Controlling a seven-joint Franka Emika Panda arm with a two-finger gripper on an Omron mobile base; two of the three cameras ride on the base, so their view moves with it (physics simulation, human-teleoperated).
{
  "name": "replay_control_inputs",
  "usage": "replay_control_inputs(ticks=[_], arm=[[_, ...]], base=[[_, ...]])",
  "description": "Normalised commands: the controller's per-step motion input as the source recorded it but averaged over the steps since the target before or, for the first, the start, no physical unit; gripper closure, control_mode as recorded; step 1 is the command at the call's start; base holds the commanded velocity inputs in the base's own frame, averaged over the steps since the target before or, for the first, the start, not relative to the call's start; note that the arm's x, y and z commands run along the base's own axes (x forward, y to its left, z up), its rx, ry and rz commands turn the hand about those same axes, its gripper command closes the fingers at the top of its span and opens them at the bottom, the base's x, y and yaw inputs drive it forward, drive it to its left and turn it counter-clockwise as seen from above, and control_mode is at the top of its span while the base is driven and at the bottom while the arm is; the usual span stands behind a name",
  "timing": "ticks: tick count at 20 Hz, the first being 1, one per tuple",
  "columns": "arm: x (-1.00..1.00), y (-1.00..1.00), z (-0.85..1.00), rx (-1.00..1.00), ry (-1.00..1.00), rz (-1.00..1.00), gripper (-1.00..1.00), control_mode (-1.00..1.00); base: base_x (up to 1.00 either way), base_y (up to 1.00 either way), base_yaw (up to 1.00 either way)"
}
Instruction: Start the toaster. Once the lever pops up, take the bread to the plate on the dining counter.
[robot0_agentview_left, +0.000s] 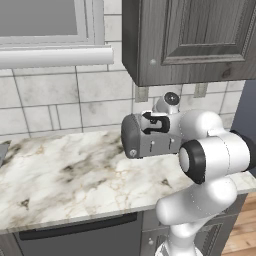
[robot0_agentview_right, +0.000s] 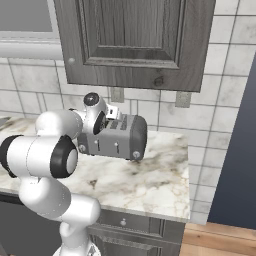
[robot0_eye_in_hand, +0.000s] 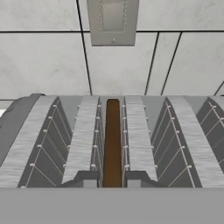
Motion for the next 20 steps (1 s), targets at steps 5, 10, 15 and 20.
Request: replay_control_inputs(ticks=[5, 10, 15, 20], arm=[[0.00, 0.00, 0.00, 0.00, 0.00, 0.00, 1.00, -1.00], [0.00, 0.00, 0.00, 0.00, 0.00, 0.00, 1.00, -1.00], [0.00, 0.00, 0.00, 0.00, 0.00, 0.00, 1.00, -1.00], [0.00, 0.00, 0.00, 0.00, 0.00, 0.00, 1.00, -1.00]], base=[[0.00, 0.00, 0.00], [0.00, 0.00, 0.00], [0.00, 0.00, 0.00], [0.00, 0.00, 0.00]])
